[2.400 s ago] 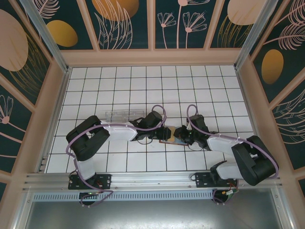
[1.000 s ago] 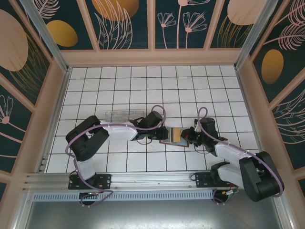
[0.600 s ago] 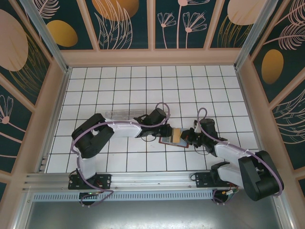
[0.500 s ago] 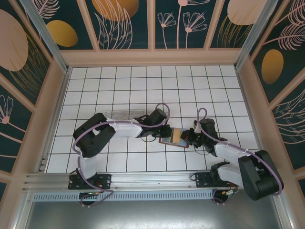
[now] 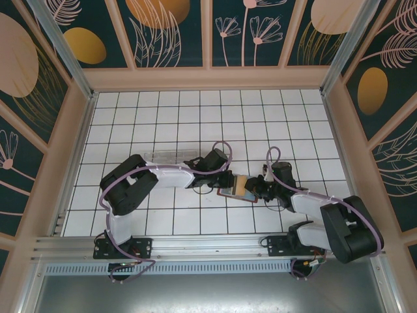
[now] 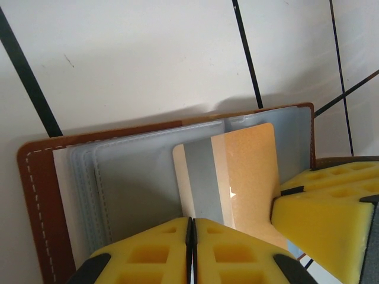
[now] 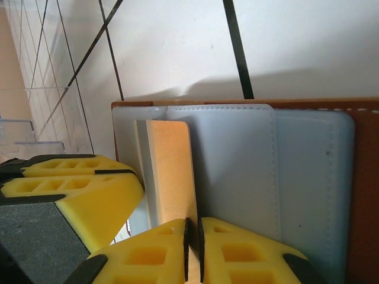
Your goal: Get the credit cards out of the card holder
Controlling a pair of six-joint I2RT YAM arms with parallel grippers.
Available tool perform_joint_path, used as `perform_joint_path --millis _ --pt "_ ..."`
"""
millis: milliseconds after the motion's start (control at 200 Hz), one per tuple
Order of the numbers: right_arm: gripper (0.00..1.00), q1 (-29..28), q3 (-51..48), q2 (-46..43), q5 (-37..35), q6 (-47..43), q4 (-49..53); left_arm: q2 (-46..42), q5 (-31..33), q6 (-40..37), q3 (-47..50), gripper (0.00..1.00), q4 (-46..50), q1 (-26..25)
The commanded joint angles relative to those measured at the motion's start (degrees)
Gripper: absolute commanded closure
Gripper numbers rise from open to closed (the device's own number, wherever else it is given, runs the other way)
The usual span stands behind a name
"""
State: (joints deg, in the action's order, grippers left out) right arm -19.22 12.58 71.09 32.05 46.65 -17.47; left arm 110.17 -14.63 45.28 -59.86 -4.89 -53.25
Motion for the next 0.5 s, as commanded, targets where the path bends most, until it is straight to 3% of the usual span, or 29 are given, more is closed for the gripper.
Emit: perform_joint_path --millis 0,110,285,495 --pt "0.87 -0.6 0.6 0.7 1.2 -0.2 -2.0 1.2 -1.0 0.5 1.6 0.87 1.7 0.0" --pt "1.00 -0.6 0.7 0.2 0.7 -0.3 -1.3 1.1 -1.1 0.5 1.7 0.87 1.6 0.0" --pt "1.00 -0.2 -0.1 -4.3 -1.6 -0.6 2.7 0.2 0.0 0.4 1.5 0.87 2.0 0.1" --pt "1.00 3.8 -0.9 -17.7 -4.4 -2.9 14.7 -0.6 1.3 0.5 1.4 0.87 2.2 0.0"
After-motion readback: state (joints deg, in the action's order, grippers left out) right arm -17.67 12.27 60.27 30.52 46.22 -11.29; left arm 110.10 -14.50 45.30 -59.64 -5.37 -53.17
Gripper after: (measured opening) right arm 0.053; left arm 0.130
